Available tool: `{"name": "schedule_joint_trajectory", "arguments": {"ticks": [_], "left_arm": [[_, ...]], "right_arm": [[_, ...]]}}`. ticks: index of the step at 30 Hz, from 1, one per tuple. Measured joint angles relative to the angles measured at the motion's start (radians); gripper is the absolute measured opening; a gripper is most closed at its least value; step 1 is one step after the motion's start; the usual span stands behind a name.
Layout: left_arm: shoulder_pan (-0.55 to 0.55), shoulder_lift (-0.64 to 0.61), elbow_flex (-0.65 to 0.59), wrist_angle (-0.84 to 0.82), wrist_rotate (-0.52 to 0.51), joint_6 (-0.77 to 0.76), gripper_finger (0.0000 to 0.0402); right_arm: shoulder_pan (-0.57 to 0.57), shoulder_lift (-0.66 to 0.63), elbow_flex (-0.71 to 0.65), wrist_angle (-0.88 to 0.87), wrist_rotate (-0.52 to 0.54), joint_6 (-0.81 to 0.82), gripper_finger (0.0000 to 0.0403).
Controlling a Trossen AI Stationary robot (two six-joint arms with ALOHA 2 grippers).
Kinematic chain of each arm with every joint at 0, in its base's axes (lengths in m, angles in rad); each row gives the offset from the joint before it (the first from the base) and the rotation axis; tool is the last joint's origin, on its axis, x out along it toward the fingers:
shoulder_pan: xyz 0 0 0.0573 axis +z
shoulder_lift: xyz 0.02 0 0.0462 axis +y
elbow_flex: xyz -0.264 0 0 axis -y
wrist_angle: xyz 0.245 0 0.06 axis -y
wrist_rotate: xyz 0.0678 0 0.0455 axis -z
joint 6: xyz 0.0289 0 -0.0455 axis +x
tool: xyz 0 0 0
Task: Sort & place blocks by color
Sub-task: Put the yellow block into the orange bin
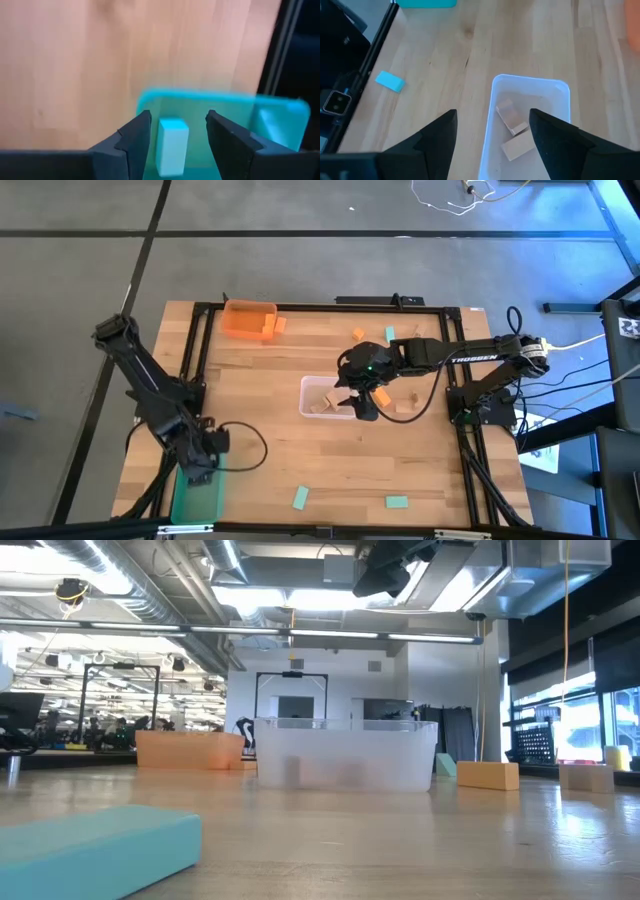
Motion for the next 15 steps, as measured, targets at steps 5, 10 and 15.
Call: {"name": "schedule_joint_trajectory", "arguments": {"ticks": [5,10,15], "left_arm": [[0.046,-0.082,0.000,-0.009,-0.081,0.047,0.0181],[0.092,-0.129,0.000,-0.021,-0.121,0.137,0.0181],[0.129,-0.152,0.000,-0.038,-0.151,0.227,0.0181]], "right_arm": [[-0.005,0.000,0.000,-0.038,0.000,0.132,0.0248],[-0.001,0.000,0.000,-0.040,0.000,0.238,0.0248],[0.005,0.000,0.000,-0.036,0.001,0.295,0.0248]]}}
